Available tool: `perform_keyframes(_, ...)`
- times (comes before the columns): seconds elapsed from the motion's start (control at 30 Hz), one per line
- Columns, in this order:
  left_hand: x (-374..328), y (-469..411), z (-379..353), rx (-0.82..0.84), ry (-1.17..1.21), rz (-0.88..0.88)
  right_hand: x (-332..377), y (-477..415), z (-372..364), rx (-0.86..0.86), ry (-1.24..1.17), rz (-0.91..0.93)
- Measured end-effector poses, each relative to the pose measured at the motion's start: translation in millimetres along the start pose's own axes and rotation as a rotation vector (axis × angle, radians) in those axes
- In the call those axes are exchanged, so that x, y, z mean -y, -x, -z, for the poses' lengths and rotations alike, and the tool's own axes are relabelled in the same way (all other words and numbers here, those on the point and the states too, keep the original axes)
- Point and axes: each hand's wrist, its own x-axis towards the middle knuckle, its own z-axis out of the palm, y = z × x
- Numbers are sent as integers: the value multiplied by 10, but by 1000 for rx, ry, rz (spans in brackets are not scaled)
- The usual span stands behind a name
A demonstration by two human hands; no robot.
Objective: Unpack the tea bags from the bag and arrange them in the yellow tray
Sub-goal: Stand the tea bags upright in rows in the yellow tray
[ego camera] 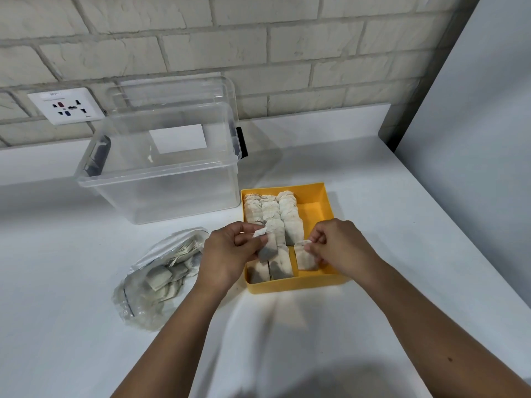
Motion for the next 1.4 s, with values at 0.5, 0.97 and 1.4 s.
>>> perform_keyframes(0.5, 52, -26, 24, -19, 45, 40, 98, -387, -216, -116, 129, -5)
perform_keyframes(0.97, -138, 16, -60, 24, 161, 72, 363, 2, -55, 78, -410, 39)
perform_keyframes(1.4, 64, -35, 129, -180, -464, -134, 29, -28, 21, -61, -35, -13)
